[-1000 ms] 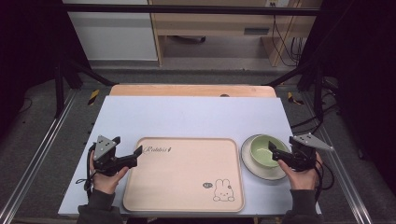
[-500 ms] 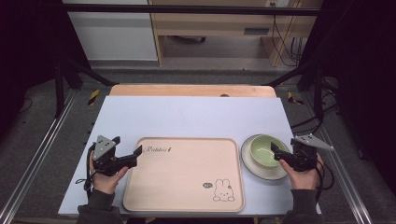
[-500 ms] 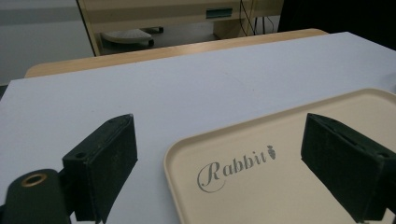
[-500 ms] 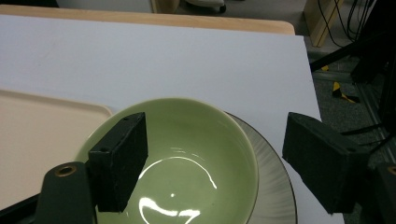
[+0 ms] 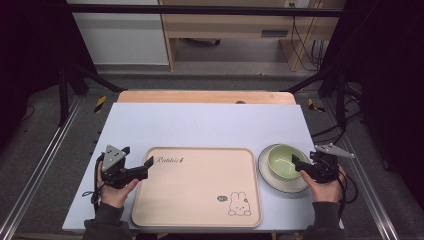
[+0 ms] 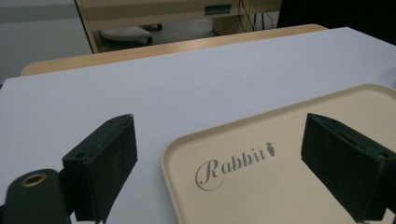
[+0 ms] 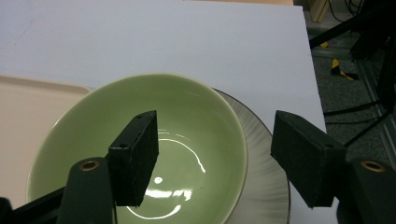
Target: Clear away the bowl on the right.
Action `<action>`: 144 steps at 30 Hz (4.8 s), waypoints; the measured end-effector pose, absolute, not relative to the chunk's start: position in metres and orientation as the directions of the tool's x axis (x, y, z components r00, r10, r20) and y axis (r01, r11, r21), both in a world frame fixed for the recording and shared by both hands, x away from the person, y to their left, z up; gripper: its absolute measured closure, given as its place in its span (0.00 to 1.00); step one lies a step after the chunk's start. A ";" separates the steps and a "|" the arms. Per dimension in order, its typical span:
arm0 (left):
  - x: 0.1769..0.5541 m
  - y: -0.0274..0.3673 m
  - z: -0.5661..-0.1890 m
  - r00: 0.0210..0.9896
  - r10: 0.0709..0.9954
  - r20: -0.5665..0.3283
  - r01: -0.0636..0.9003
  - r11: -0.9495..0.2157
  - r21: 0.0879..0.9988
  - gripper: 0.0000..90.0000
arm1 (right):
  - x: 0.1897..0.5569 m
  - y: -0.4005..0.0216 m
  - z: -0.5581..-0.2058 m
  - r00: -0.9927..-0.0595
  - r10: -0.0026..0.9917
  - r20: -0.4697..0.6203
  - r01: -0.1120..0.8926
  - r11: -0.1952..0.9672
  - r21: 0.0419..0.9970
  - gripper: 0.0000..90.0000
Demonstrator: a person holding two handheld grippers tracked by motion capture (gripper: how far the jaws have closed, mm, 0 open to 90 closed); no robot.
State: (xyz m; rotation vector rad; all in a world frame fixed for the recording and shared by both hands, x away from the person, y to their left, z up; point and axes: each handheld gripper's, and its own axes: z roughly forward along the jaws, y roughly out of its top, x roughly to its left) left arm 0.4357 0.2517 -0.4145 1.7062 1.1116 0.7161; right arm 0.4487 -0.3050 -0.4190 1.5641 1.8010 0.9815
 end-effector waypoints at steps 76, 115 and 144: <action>0.436 0.248 -0.417 0.431 0.902 -0.002 0.363 -0.171 0.916 0.13 | 0.479 -0.315 -0.443 -0.105 0.980 0.168 0.804 -0.016 0.595 0.90; 0.436 0.250 -0.415 0.429 0.903 -0.005 0.359 -0.165 0.919 0.13 | 0.478 -0.307 -0.433 -0.088 0.983 0.159 0.789 -0.029 0.614 0.93; 0.435 0.251 -0.414 0.426 0.904 -0.007 0.356 -0.161 0.921 0.13 | 0.473 -0.300 -0.424 -0.098 0.989 0.111 0.768 0.005 0.640 0.93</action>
